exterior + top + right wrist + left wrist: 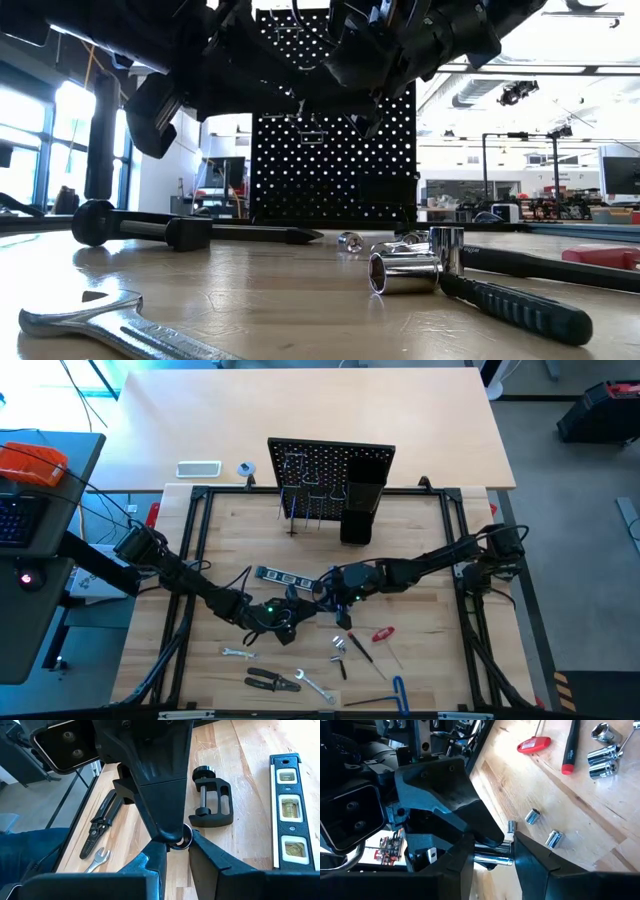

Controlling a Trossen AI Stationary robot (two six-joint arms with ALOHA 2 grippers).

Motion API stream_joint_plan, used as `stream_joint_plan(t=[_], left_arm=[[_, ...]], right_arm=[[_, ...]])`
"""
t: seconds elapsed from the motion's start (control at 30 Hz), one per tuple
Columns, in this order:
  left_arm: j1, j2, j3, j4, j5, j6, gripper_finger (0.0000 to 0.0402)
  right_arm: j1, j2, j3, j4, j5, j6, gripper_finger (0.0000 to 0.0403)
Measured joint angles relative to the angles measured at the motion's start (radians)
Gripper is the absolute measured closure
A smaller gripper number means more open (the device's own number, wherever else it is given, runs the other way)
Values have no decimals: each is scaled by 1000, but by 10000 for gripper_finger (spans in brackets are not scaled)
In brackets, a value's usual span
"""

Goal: Hang tools onto peg board
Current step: Put the top center socket into the bottom peg board bin

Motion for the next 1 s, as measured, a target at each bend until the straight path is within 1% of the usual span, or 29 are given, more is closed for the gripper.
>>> stream_joint_plan(t=[0.1,0.3,0.43,0.53,0.67,0.8,1.0], left_arm=[[0,0,1,5,-5,0,294],[1,1,4,15,-42,0,295],[1,1,4,26,-60,0,295],[1,1,4,47,-79,7,296],[1,1,3,93,-94,34,296],[4,1,3,162,-113,82,296],[32,1,2,284,-126,129,296]], right_arm=[[0,0,0,1,0,0,322],[1,0,1,3,-5,4,260],[3,-2,1,-12,-4,11,234],[7,-25,1,-49,20,11,228],[17,-81,1,-110,76,-23,227],[29,-167,1,-160,142,-64,226],[44,-308,-5,-292,270,-125,226]])
